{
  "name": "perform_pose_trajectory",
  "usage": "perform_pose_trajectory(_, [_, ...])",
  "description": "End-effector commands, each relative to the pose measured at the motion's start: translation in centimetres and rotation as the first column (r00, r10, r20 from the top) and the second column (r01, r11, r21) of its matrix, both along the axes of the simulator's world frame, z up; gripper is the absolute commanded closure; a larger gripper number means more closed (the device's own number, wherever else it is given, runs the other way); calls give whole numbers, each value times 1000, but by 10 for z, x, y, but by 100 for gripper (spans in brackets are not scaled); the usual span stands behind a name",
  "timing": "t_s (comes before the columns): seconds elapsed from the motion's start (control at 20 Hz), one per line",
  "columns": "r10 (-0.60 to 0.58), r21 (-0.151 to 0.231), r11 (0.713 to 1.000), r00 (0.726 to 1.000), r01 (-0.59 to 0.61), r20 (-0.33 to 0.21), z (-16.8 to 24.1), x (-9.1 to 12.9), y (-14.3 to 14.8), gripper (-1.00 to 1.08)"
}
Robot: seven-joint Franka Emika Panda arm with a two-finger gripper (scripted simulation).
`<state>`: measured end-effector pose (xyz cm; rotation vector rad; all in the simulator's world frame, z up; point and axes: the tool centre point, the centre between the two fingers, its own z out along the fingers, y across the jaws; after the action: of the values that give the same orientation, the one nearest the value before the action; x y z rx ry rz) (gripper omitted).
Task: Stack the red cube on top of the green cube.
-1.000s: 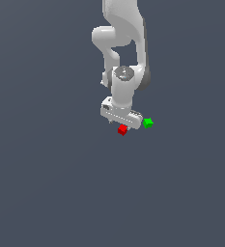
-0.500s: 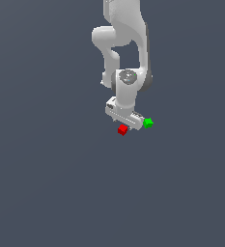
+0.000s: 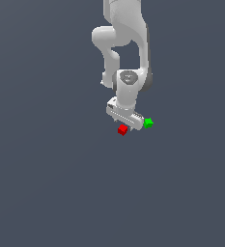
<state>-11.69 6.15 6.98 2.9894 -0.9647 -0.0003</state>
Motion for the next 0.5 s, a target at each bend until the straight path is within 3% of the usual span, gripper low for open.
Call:
perform_pose_trajectory(0.0, [0, 0, 1000, 1000, 0, 0, -1, 0, 0, -92])
perform_pose_trajectory(0.45, [0, 0, 1000, 1000, 0, 0, -33, -1, 0, -92])
